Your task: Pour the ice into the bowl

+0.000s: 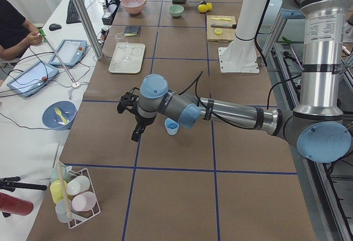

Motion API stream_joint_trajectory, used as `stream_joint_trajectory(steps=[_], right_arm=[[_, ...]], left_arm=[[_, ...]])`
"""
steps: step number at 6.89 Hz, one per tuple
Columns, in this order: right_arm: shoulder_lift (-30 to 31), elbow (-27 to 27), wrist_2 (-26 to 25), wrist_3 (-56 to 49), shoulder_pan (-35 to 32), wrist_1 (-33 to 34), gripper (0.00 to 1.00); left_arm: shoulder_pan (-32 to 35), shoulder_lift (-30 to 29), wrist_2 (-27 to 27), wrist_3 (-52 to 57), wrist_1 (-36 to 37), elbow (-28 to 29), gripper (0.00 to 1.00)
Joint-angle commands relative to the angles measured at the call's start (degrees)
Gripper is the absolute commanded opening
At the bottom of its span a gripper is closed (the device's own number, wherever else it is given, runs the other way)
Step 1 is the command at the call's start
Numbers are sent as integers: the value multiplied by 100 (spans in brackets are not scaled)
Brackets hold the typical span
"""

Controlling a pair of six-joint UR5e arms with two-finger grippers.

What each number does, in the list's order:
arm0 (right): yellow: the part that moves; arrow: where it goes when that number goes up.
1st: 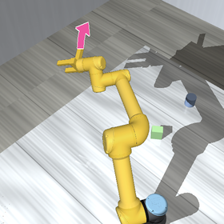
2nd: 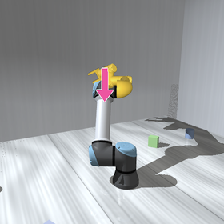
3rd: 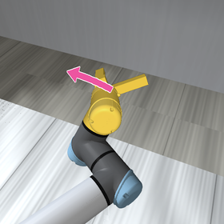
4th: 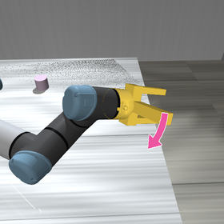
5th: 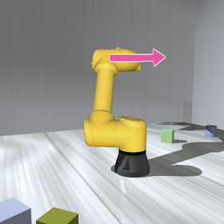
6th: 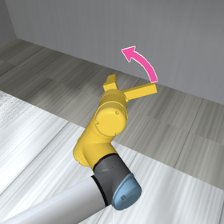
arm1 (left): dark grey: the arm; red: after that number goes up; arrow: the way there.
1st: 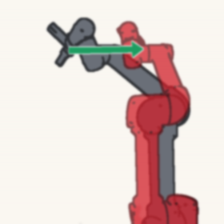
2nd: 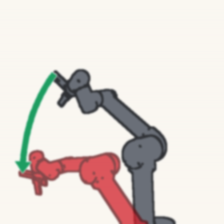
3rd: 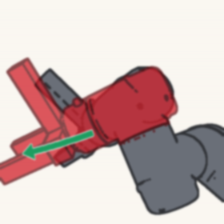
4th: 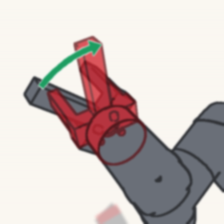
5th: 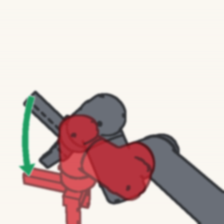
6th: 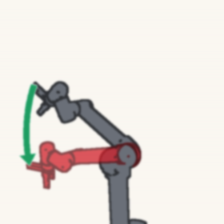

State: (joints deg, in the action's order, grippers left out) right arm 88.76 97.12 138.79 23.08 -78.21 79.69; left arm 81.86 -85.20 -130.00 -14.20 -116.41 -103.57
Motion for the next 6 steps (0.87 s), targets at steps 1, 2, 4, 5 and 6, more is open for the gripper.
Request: stream_joint_trajectory(steps=[1,2,4,5,6], right_arm=[[36,-202,-201,1657,682,-1301,100],[228,-333,-325,1812,971,-1724,100],[570,-430,-457,1823,1149,-2218,100],[668,-492,-519,1814,1306,-2394,100],[756,-527,-528,1823,1482,-2448,100]], left_arm=[[-1045,669,693,-2035,-1615,-435,100],[-1502,784,1044,-2635,-2057,-453,100],[-1867,847,1487,-3036,-2202,-532,100],[-1876,856,1487,-3045,-2202,-567,100],[-1885,864,1487,-3045,-2202,-559,100]])
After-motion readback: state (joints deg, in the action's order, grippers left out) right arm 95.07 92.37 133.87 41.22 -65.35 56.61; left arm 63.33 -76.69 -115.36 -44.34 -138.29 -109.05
